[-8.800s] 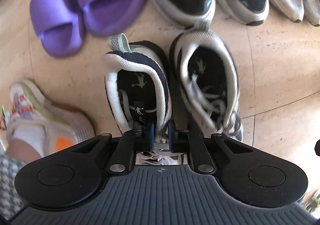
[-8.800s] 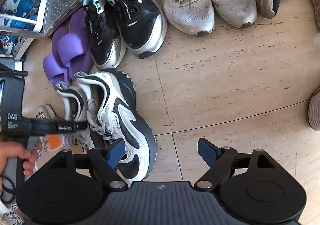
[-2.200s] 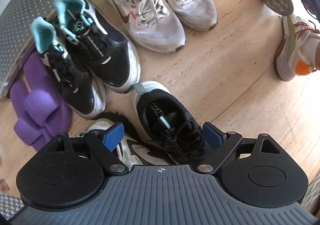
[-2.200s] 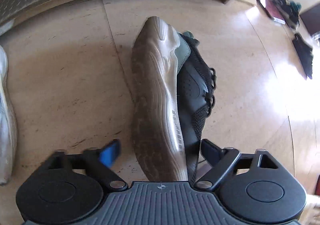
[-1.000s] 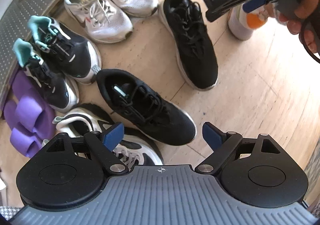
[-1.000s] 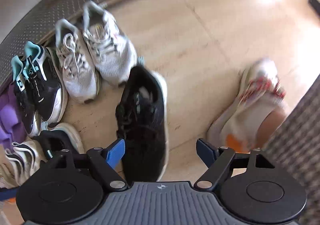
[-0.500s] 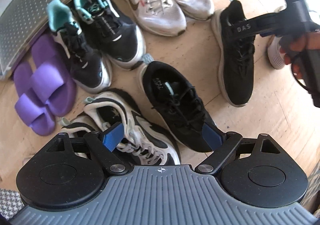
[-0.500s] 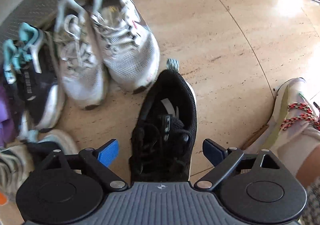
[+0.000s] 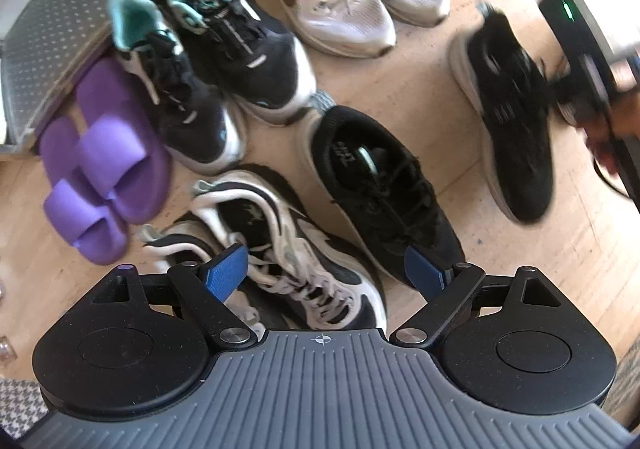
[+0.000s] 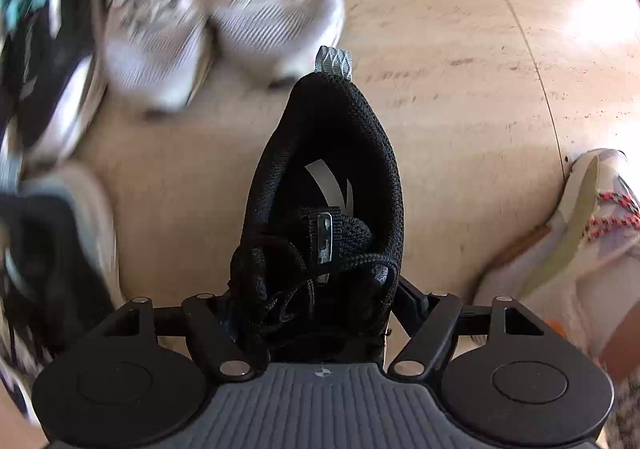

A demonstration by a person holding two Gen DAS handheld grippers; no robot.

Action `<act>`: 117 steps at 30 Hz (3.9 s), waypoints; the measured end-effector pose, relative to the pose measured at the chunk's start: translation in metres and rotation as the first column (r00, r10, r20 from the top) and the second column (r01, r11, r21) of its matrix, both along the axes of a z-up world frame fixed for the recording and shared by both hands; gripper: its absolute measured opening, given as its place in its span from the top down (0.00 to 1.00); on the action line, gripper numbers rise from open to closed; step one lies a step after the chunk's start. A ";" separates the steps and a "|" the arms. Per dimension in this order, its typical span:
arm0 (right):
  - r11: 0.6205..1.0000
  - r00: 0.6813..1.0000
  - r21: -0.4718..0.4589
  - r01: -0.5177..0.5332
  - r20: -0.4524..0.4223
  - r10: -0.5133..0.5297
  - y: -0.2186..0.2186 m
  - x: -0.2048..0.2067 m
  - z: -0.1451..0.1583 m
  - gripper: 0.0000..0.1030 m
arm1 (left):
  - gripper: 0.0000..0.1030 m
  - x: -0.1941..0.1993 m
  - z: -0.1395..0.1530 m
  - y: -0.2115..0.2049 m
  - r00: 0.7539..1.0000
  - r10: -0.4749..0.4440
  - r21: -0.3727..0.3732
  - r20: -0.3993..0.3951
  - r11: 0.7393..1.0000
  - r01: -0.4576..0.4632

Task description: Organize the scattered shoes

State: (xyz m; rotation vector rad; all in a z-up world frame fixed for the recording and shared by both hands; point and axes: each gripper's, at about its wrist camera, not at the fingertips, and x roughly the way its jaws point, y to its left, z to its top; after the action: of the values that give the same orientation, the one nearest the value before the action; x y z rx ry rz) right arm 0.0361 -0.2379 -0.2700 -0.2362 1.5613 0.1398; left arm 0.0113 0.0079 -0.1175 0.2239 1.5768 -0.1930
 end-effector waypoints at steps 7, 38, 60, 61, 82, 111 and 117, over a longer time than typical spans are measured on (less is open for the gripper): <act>0.976 0.976 0.051 -0.214 0.058 0.211 0.046 -0.019 0.013 0.31 | 0.13 -0.003 0.004 0.008 0.999 0.046 -0.006 0.006 0.999 -0.046; 0.978 0.994 0.187 -0.096 -0.025 0.102 0.054 0.025 0.132 0.14 | 0.13 -0.017 0.041 0.042 0.979 0.176 -0.016 0.099 0.984 -0.175; 0.977 0.982 0.164 0.138 0.102 -0.156 0.130 -0.021 0.172 0.10 | 0.13 -0.136 0.019 0.146 0.772 0.625 -0.143 -0.115 0.759 -0.636; 0.981 0.980 0.159 0.115 0.141 -0.138 0.132 -0.019 0.177 0.10 | 0.13 -0.137 0.019 0.151 0.762 0.638 -0.143 -0.111 0.749 -0.647; 0.880 0.919 0.472 0.060 0.317 -0.232 0.021 -0.069 0.248 0.25 | 0.12 -0.152 0.085 0.092 0.825 0.546 -0.081 0.148 0.838 -0.540; 0.906 0.961 0.371 0.203 0.101 -0.257 0.033 -0.038 0.201 0.19 | 0.12 -0.089 0.036 0.032 0.908 0.418 -0.079 0.004 0.906 -0.417; 0.909 0.960 0.358 0.212 0.098 -0.263 0.034 -0.035 0.194 0.18 | 0.12 -0.092 0.028 0.038 0.898 0.439 -0.058 -0.018 0.897 -0.439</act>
State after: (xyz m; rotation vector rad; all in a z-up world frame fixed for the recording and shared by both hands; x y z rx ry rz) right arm 0.0012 -0.2041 -0.0764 0.2184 1.3820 0.1971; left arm -0.0802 0.0463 -0.0898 -0.1845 1.5819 0.1137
